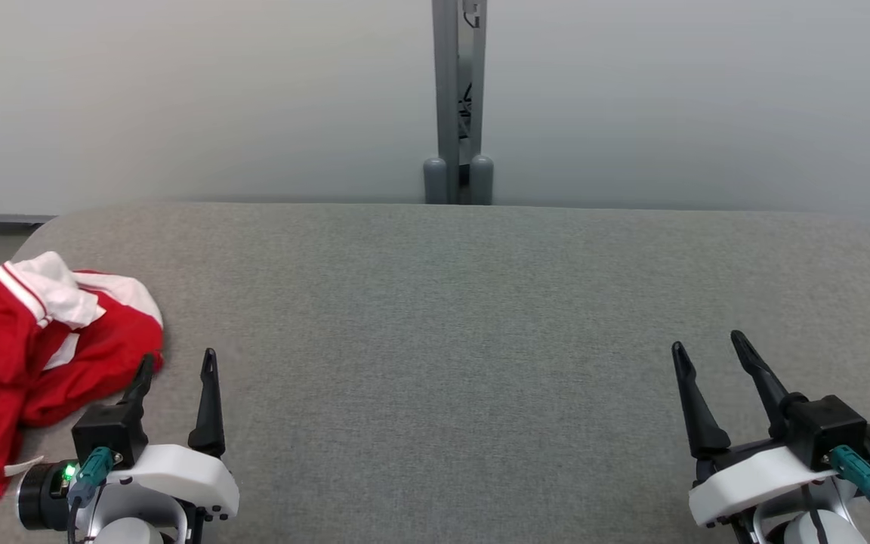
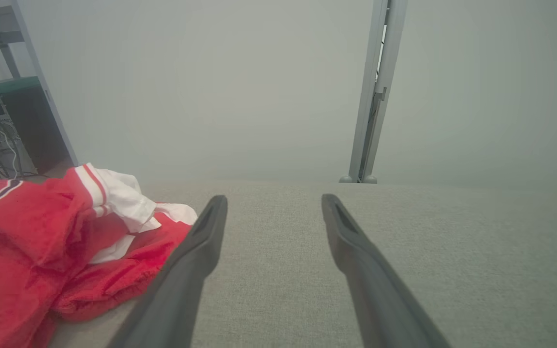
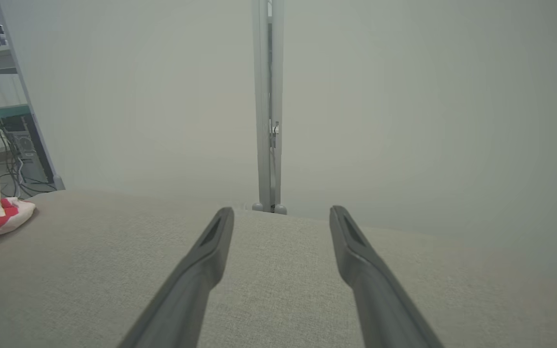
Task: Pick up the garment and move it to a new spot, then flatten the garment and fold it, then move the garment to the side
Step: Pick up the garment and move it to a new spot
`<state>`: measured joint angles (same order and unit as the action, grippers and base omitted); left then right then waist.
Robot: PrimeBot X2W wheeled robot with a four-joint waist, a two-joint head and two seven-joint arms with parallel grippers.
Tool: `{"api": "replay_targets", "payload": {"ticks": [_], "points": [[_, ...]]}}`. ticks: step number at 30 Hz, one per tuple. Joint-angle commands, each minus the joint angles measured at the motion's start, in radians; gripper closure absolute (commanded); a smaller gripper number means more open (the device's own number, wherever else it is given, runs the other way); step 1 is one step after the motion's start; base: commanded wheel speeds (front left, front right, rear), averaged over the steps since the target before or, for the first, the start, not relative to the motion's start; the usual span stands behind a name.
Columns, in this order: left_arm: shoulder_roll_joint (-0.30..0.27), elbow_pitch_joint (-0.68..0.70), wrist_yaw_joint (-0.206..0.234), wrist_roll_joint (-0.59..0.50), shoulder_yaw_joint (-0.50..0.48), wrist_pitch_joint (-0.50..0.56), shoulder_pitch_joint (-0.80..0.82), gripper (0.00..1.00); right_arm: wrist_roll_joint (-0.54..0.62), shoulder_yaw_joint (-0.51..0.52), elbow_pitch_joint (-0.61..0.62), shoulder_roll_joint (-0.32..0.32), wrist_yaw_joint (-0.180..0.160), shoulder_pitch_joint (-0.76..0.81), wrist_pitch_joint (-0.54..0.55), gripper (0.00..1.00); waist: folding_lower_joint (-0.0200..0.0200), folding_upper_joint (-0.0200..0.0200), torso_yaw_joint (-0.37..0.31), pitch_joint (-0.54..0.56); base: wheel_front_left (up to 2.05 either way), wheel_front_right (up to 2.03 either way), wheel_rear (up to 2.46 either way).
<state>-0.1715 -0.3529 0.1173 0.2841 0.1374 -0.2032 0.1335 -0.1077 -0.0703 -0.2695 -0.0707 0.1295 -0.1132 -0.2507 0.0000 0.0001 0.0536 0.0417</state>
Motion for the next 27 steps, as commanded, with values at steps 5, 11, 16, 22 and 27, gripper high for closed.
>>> {"api": "replay_targets", "payload": {"ticks": [5, 11, 16, 22, 27], "points": [[-0.007, 0.002, 0.014, 0.015, -0.012, -0.007, 0.013, 0.0, -0.016, -0.037, 0.011, 0.002, 0.002, 0.006, 0.002, 0.0, 0.0, -0.0001, 0.116, 0.004, 0.0, 0.0, 0.0], [-0.015, 0.01, 0.022, 0.03, -0.026, -0.009, -0.004, 0.0, -0.03, -0.056, 0.015, 0.007, 0.002, 0.013, 0.0, 0.0, 0.0, -0.0001, 0.223, 0.011, 0.0, 0.0, 0.0], [-0.025, 0.017, 0.026, 0.046, -0.041, -0.009, -0.018, 0.0, -0.034, -0.065, 0.013, 0.012, 0.002, 0.013, -0.003, 0.0, 0.0, -0.0001, 0.298, 0.013, 0.0, 0.0, 0.0], [-0.032, 0.028, 0.029, 0.058, -0.051, -0.008, -0.023, 0.0, -0.04, -0.065, 0.008, 0.016, 0.002, 0.006, -0.006, 0.0, 0.0, -0.0001, 0.351, 0.013, 0.0, 0.0, 0.0], [-0.031, 0.029, 0.031, 0.067, -0.05, -0.01, -0.026, 0.0, -0.042, -0.068, -0.001, 0.017, 0.002, 0.0, -0.009, 0.0, 0.0, -0.0001, 0.367, 0.011, 0.0, 0.0, 0.0]]}}
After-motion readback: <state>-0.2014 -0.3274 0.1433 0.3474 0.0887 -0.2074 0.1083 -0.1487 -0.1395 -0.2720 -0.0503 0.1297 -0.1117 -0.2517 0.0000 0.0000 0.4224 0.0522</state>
